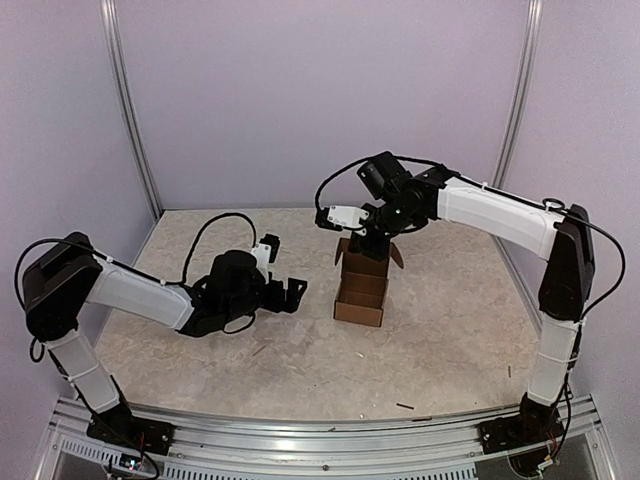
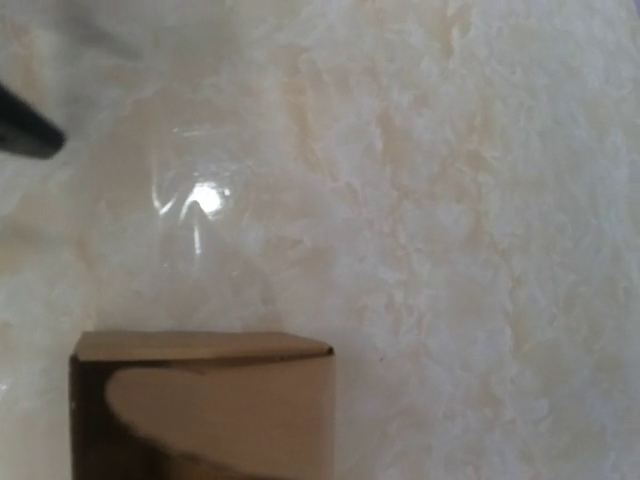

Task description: Fold the paper box

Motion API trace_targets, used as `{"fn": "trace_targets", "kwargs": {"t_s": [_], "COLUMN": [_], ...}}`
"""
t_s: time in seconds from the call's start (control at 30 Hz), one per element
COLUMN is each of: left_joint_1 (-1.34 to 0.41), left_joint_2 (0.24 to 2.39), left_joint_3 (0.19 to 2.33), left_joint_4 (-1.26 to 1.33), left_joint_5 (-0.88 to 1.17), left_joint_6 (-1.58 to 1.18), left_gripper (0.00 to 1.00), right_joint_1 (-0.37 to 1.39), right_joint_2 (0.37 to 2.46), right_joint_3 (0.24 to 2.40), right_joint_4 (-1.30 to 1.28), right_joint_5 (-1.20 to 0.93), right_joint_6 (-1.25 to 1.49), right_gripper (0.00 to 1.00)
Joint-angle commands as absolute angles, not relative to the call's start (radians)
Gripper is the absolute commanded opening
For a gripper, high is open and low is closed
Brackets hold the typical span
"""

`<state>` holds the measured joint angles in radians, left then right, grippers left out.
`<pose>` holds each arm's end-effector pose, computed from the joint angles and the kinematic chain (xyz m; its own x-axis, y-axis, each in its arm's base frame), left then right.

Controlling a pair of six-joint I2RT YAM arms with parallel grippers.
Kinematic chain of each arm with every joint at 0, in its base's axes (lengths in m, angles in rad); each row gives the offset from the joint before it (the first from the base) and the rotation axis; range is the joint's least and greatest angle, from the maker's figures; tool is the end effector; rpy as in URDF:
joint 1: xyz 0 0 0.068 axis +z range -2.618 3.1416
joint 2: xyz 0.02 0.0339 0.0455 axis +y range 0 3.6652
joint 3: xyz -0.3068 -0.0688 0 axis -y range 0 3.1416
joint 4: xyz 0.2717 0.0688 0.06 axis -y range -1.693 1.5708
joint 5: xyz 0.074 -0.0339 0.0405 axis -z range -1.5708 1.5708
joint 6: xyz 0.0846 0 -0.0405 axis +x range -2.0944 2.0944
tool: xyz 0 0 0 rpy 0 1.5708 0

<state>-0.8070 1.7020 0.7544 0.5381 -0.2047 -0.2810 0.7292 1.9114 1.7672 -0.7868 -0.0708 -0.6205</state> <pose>0.2969 -0.2852 0.1696 -0.4249 0.0511 -0.9038 0.4791 0.8598 -0.1766 0.3648 0.3340 0.2959 -0.0820 -0.8510 -0.5187 -0.9142 0.2715 -0.3010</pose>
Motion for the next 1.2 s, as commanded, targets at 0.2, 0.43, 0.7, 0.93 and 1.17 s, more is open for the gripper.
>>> {"fn": "trace_targets", "kwargs": {"t_s": [0.2,0.43,0.7,0.93,1.17], "left_joint_1": [-0.827,-0.886,-0.917,-0.925,-0.923], "left_joint_2": [1.656,1.567,1.578,1.566,1.586], "left_joint_3": [0.615,0.478,0.439,0.456,0.51], "left_joint_4": [0.611,0.896,1.004,0.982,0.948], "left_joint_5": [-0.293,-0.289,-0.278,-0.283,-0.267], "left_joint_6": [-0.359,-0.192,-0.184,-0.151,-0.138], "left_gripper": [0.99,0.99,0.99,0.99,0.99], "right_joint_1": [0.834,0.905,0.907,0.907,0.906], "right_joint_2": [1.858,1.863,1.775,1.736,1.755], "right_joint_3": [1.652,1.576,1.467,1.39,1.354], "right_joint_4": [-0.739,-0.681,-0.655,-0.675,-0.688], "right_joint_5": [0.028,0.122,0.058,-0.09,-0.166], "right_joint_6": [-0.622,-0.603,-0.608,-0.582,-0.575], "right_gripper": [0.01,0.03,0.21,0.5,0.65]}}
